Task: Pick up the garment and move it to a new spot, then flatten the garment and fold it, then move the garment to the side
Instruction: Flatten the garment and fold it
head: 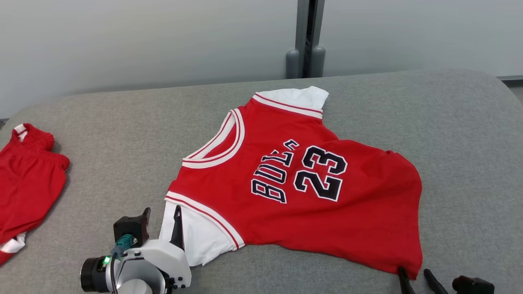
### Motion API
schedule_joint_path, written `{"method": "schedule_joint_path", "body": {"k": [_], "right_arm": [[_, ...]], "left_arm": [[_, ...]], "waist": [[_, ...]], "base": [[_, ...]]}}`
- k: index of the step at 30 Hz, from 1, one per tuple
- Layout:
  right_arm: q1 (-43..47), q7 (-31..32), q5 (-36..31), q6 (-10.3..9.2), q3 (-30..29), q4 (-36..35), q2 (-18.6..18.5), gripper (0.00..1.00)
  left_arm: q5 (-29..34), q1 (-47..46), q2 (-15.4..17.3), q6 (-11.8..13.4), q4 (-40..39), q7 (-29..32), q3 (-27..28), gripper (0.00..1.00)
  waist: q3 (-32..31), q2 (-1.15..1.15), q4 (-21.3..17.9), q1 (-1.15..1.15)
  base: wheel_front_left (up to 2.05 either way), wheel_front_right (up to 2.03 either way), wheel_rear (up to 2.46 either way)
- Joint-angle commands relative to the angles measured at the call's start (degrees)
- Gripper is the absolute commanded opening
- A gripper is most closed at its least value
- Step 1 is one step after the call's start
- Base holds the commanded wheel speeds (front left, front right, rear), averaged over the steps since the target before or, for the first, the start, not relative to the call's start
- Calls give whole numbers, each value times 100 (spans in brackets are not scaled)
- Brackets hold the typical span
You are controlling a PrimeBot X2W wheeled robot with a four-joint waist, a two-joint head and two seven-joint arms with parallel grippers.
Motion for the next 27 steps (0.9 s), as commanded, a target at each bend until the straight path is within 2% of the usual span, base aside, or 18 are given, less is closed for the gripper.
{"method": "schedule_joint_path", "body": {"k": [1, 4, 5, 6, 14, 24, 27], "right_arm": [[-80, -58, 17, -2, -2, 38, -20, 100], [-152, -116, 43, -2, 50, 188, -24, 100], [-168, -142, 53, -2, 91, 213, -31, 19], [-183, -154, 53, -2, 132, 239, -43, 0], [-317, -371, 91, -2, 250, 82, -131, 0], [-186, -404, -12, -3, -483, -465, -569, 0], [-138, -274, -36, -3, -647, -639, -633, 0]], "left_arm": [[-8, 20, 35, 18, 5, 1, 13, 100], [-25, 81, 75, 48, 11, 59, -9, 100], [-35, 96, 87, 53, 19, 97, -18, 100], [-40, 108, 105, 63, 19, 124, -30, 100], [-116, 236, 182, 70, -8, 401, -107, 100], [-215, 328, 283, 114, -113, 498, -68, 100], [-271, 385, 230, 45, -162, 557, -102, 100]], "waist": [[-6, 0, 44, 0], [-19, 0, 132, 0], [-30, 0, 161, 0], [-30, 0, 183, 0], [-71, 0, 341, 0], [-129, 0, 435, 0], [-151, 0, 445, 0]], "base": [[0, 0, 0], [0, 0, 0], [0, 0, 0], [0, 0, 0], [0, 0, 0], [0, 0, 0], [0, 0, 0]]}}
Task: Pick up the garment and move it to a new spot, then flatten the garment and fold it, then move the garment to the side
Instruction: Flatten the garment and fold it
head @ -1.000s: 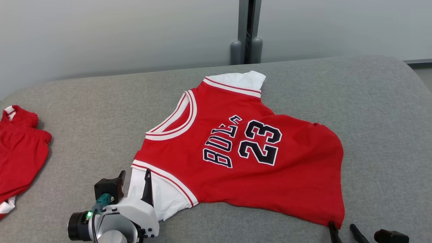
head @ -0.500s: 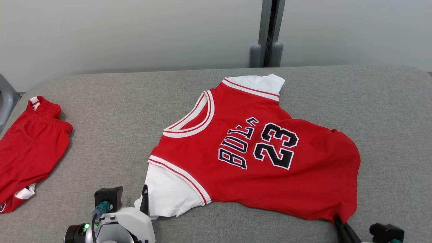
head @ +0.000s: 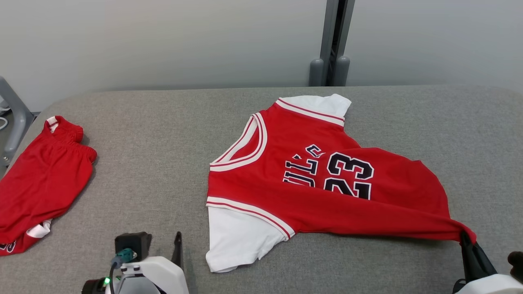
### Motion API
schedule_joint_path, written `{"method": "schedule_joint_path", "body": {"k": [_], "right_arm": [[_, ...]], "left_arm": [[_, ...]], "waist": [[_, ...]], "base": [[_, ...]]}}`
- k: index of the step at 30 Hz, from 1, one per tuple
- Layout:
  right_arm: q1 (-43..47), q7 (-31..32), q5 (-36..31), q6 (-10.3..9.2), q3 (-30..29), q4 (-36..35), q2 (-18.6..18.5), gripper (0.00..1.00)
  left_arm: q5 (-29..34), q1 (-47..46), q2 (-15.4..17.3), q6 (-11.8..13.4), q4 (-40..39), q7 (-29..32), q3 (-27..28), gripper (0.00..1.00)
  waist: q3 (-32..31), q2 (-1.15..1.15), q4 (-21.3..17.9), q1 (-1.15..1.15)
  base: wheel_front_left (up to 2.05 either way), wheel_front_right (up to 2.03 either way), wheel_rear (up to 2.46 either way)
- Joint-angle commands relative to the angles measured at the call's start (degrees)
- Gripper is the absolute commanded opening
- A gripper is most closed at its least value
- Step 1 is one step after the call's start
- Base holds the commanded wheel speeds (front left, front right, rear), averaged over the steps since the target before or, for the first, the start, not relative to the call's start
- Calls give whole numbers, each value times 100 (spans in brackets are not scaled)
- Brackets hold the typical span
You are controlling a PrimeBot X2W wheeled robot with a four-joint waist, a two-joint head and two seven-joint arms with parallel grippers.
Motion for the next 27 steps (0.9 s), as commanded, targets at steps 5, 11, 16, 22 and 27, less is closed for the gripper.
{"method": "schedule_joint_path", "body": {"k": [5, 11, 16, 22, 27], "right_arm": [[117, 246, -24, -4, 118, -278, 54, 0], [205, 342, -44, -4, 227, -358, 136, 0], [203, 379, -69, -4, 280, -378, 145, 0], [162, 420, -76, -4, 360, -426, 103, 0], [171, 442, -78, -4, 426, -472, 77, 0]], "left_arm": [[-149, 184, -87, -349, -109, 230, -254, 100], [-181, 259, -162, -590, -206, 347, -475, 100], [-296, 270, -283, -688, -156, 362, -505, 100], [-480, 169, -493, -843, 135, 395, -497, 100], [-527, 82, -586, -807, 450, 405, -479, 100]], "waist": [[-56, 0, 23, 0], [-89, 0, 70, 0], [-108, 0, 52, 0], [-118, 0, -62, 0], [-99, 0, -160, 0]], "base": [[0, 0, 0], [0, 0, 0], [0, 0, 0], [0, 0, 0], [0, 0, 0]]}}
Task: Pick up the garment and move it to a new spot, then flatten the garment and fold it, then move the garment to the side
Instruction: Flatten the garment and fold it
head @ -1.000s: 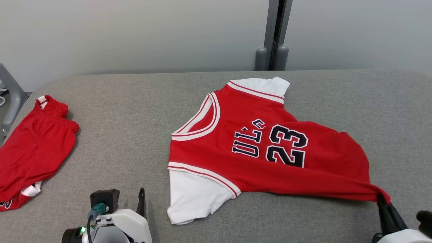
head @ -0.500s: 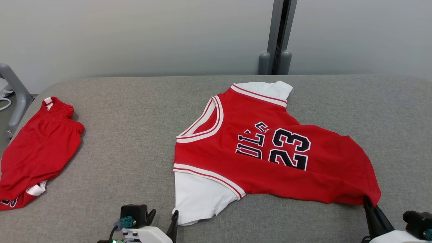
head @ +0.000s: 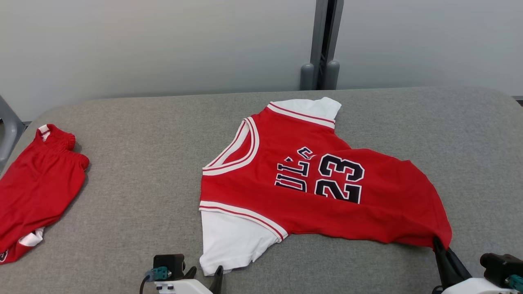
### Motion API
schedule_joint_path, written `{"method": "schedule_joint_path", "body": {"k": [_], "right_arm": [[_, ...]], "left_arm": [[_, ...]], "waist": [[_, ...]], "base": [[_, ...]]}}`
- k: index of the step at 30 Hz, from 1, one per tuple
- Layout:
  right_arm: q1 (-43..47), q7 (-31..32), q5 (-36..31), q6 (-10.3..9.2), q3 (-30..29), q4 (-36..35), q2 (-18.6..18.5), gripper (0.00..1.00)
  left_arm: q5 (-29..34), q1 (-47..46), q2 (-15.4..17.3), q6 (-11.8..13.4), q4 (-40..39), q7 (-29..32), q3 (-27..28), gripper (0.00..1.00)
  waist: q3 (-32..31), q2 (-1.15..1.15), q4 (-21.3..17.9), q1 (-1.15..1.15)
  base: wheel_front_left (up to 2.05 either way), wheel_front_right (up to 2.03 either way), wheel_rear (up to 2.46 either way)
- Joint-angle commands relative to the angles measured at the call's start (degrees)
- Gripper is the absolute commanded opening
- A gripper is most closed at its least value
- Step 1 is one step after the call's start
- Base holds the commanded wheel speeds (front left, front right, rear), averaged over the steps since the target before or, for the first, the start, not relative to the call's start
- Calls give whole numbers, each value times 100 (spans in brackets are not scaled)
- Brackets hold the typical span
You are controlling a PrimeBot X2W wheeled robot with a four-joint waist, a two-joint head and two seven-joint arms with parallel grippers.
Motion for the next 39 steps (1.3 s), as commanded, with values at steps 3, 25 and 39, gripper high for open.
{"method": "schedule_joint_path", "body": {"k": [3, 25, 39], "right_arm": [[-10, 23, -1, -4, 28, -45, -53, 0], [-131, -45, -9, -4, 21, -50, -68, 0], [-916, 541, 76, -4, 267, -991, -449, 0]], "left_arm": [[-50, -109, -3, 52, 160, -52, 66, 100], [-654, -148, -43, -672, -224, -141, 361, 0], [-1498, -533, 130, -1080, -2687, 95, 1050, 0]], "waist": [[18, 0, -53, 0], [73, 0, -35, 0], [-124, 0, -384, 0]], "base": [[0, 0, 0], [0, 0, 0], [0, 0, 0]]}}
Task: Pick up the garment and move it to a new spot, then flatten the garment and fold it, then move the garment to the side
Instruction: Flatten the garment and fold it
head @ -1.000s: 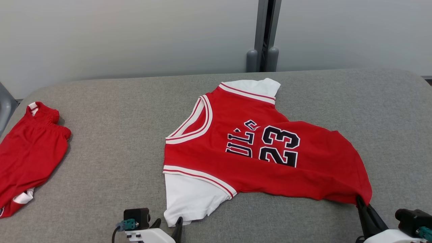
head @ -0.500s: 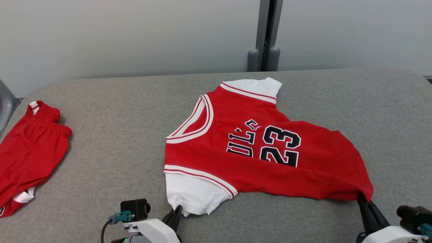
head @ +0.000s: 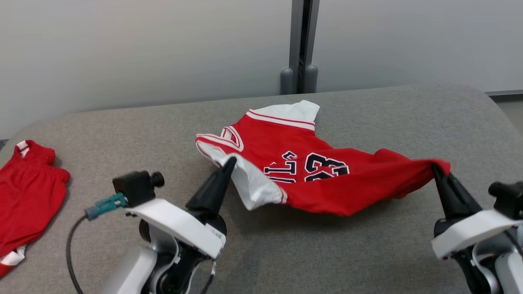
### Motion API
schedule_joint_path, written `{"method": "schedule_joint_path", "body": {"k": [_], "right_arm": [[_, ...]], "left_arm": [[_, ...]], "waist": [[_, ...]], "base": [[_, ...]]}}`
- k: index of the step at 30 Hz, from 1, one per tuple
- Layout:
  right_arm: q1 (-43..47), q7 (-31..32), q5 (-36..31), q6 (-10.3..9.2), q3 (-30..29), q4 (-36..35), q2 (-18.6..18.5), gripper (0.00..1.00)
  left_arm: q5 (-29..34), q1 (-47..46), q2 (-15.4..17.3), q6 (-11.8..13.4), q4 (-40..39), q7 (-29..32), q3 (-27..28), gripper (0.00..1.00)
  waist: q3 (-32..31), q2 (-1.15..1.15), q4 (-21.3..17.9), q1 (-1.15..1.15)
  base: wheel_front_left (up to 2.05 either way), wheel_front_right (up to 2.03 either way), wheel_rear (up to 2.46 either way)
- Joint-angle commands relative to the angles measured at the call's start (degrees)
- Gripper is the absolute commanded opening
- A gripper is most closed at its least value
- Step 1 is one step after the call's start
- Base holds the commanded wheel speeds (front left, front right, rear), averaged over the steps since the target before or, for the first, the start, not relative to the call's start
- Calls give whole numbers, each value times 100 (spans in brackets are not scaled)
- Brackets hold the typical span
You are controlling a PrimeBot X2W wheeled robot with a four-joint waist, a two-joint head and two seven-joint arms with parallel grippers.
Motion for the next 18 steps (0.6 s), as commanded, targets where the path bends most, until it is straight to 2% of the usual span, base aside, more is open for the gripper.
{"method": "schedule_joint_path", "body": {"k": [1, 5, 10, 15, 18], "right_arm": [[-137, 69, 78, -3, 2, -100, -89, 0], [-661, 468, 333, -4, -8, -532, -284, 0], [-1281, 996, 916, -3, -250, -855, -344, 0], [-1715, 1553, 1637, -3, -761, -940, 25, 0], [-1871, 1953, 1971, -3, -1085, -896, 374, 0]], "left_arm": [[-62, -178, 31, 40, -129, 15, 106, 0], [-425, -489, -75, 263, -745, 16, 590, 0], [-743, -998, -229, 674, -1181, -39, 1181, 0], [-884, -1397, -410, 1129, -1343, -227, 1664, 0], [-983, -1550, -534, 1386, -1377, -312, 1842, 0]], "waist": [[-46, 0, -84, 0], [-85, 0, -239, 0], [-126, 0, -335, 0], [-144, 0, -368, 0], [-116, 0, -367, 0]], "base": [[0, 0, 0], [0, 0, 0], [0, 0, 0], [0, 0, 0], [0, 0, 0]]}}
